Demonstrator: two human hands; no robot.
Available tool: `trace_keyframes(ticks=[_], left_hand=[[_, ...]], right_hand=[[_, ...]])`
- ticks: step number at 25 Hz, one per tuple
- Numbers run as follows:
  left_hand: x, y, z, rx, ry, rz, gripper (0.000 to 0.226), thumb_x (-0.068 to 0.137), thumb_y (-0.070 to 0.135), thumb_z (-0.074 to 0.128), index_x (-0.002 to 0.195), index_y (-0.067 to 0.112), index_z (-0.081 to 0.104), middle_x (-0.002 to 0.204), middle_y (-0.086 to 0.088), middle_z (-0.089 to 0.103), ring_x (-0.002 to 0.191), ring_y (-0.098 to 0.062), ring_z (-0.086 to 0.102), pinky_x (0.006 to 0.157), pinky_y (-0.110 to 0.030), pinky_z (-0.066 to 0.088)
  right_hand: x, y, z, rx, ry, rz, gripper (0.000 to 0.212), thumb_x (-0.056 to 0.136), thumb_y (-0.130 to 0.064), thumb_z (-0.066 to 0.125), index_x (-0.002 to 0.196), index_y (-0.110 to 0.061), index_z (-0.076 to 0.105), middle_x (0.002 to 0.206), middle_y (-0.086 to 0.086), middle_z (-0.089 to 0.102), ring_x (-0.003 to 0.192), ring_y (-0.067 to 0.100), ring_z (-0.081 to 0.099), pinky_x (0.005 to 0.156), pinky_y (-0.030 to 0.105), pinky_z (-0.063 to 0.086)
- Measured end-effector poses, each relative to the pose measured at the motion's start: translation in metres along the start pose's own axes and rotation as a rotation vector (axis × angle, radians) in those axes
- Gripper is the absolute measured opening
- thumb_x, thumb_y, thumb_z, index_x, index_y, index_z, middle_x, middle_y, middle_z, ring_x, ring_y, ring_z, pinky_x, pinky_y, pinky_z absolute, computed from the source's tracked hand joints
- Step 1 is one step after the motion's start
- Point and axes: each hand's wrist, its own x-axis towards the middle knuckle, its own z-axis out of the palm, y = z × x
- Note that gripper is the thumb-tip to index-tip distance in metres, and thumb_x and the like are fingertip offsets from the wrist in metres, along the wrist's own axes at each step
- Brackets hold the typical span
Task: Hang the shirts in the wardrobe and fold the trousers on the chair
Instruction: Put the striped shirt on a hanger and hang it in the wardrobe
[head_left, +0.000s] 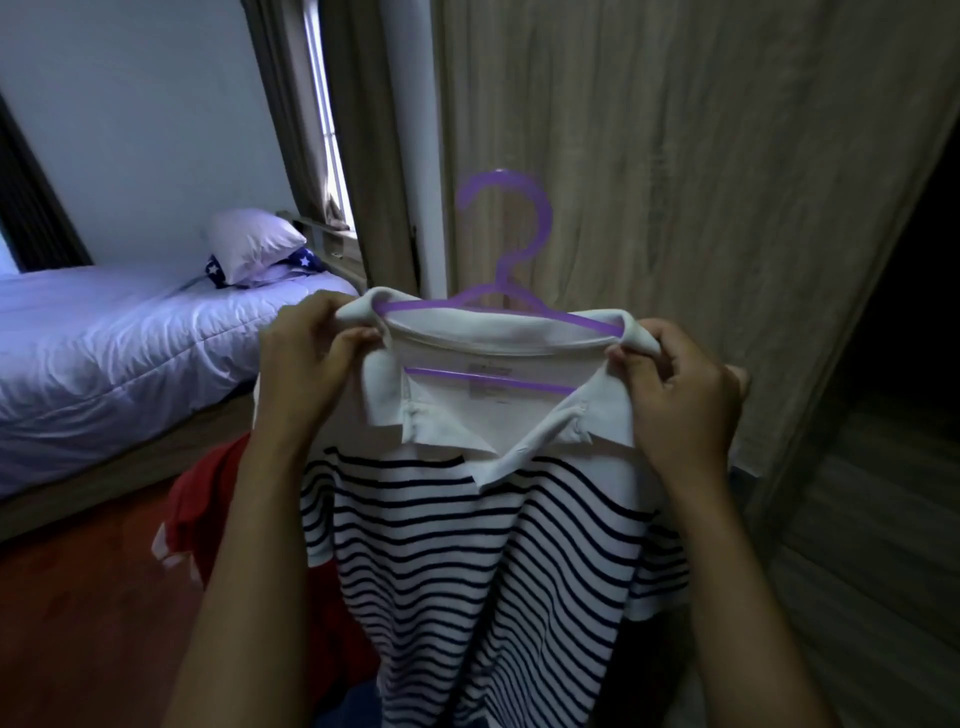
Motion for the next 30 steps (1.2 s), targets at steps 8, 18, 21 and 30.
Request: trace_keyframes(ticks=[8,18,21,30], left_hand=[[0.056,0.042,0.055,-0.246,-0.033,0.017,0.02,0.075,0.041,0.055,0.084,0.023,0.06,0.074,0.001,0.061,0.073,-0.025,0.058,0.071,-0.037,0.047],[-0.018,0.125,0.164,-0.54,-0.513,0.063,0.019,0.086,0.022,0.063,0.068,0.025,0.057,0.052,0.012,0.055,0.048,0.0,0.045,0.05,-0.017,0.035],[-0.051,0.155,0.191,-0.637,-0.645,0.102,0.017,0.084,0.022,0.063,0.069,0.025,0.057,0.052,0.013,0.057,0.048,0.004,0.046,0.048,-0.012,0.034],[-0.138,0.214,0.254,-0.632,-0.862,0.072,0.015,0.085,0.021,0.062,0.099,0.019,0.068,0.091,0.0,0.069,0.083,-0.013,0.062,0.076,-0.03,0.049]], right_hand=[[0.053,-0.032,-0.093,-0.146,-0.067,-0.016,0.02,0.087,-0.042,0.057,0.096,-0.027,0.066,0.082,-0.008,0.067,0.082,0.019,0.062,0.084,0.043,0.048],[-0.015,0.02,-0.231,-0.267,-0.477,0.326,0.01,0.083,-0.025,0.068,0.078,-0.019,0.063,0.073,-0.005,0.062,0.068,0.01,0.056,0.063,0.035,0.044],[-0.051,0.024,-0.266,-0.293,-0.441,0.43,0.011,0.086,-0.026,0.065,0.082,-0.017,0.062,0.078,-0.003,0.061,0.073,0.016,0.057,0.065,0.033,0.044],[-0.102,-0.001,-0.315,-0.726,-0.229,0.616,0.009,0.088,-0.034,0.059,0.083,-0.026,0.06,0.078,-0.005,0.062,0.076,0.019,0.059,0.068,0.038,0.048]])
